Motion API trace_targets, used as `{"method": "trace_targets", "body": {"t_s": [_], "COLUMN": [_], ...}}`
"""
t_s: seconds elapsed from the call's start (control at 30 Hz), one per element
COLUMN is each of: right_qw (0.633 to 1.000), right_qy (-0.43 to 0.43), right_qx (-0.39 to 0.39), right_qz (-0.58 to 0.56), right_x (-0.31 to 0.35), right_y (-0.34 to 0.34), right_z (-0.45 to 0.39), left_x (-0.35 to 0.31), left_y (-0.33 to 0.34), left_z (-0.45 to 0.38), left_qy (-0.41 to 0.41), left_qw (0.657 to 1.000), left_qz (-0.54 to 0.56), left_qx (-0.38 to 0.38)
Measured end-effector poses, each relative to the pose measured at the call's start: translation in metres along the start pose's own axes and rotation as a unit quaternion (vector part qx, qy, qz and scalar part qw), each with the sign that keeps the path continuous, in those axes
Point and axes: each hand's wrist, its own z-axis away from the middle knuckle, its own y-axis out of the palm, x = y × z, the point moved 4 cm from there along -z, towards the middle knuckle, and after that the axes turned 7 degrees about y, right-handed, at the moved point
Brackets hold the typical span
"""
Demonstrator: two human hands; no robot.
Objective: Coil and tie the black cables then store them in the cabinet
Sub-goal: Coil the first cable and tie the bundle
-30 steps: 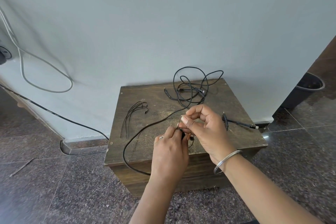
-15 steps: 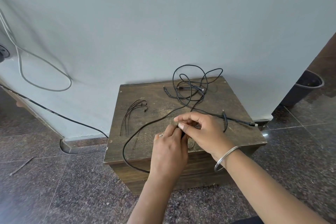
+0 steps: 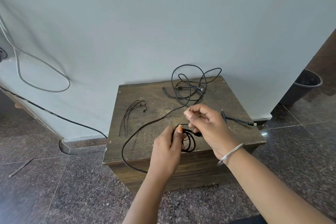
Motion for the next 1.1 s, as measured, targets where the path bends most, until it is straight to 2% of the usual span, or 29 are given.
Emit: {"method": "trace_targets", "body": {"t_s": [0.13, 0.27, 0.53, 0.63, 0.83, 0.97, 1.03, 1.1], "right_qw": [0.999, 0.998, 0.994, 0.991, 0.985, 0.961, 0.948, 0.945], "right_qy": [-0.018, -0.039, -0.062, -0.038, 0.063, 0.139, 0.162, 0.171], "right_qx": [-0.022, -0.028, -0.059, -0.101, -0.159, -0.231, -0.251, -0.258], "right_qz": [-0.026, -0.050, 0.073, 0.085, 0.024, -0.062, -0.112, -0.108], "right_x": [0.002, 0.007, 0.010, 0.006, -0.013, -0.021, -0.025, -0.029], "right_y": [-0.001, -0.005, -0.008, -0.012, -0.020, -0.049, -0.060, -0.062], "right_z": [0.000, 0.000, 0.000, -0.002, -0.006, -0.016, -0.018, -0.019], "left_x": [0.005, 0.006, 0.004, 0.007, 0.008, 0.006, 0.001, -0.004], "left_y": [0.000, 0.001, 0.010, 0.012, 0.015, 0.024, 0.026, 0.026], "left_z": [-0.001, -0.001, 0.003, 0.004, 0.006, 0.018, 0.020, 0.020], "left_qy": [-0.048, -0.045, -0.012, -0.028, -0.067, -0.087, -0.091, -0.095], "left_qw": [0.997, 0.998, 0.992, 0.988, 0.972, 0.942, 0.935, 0.928], "left_qz": [0.056, 0.038, -0.040, -0.036, 0.041, 0.059, 0.094, 0.124], "left_qx": [-0.002, 0.011, 0.115, 0.149, 0.220, 0.318, 0.331, 0.338]}}
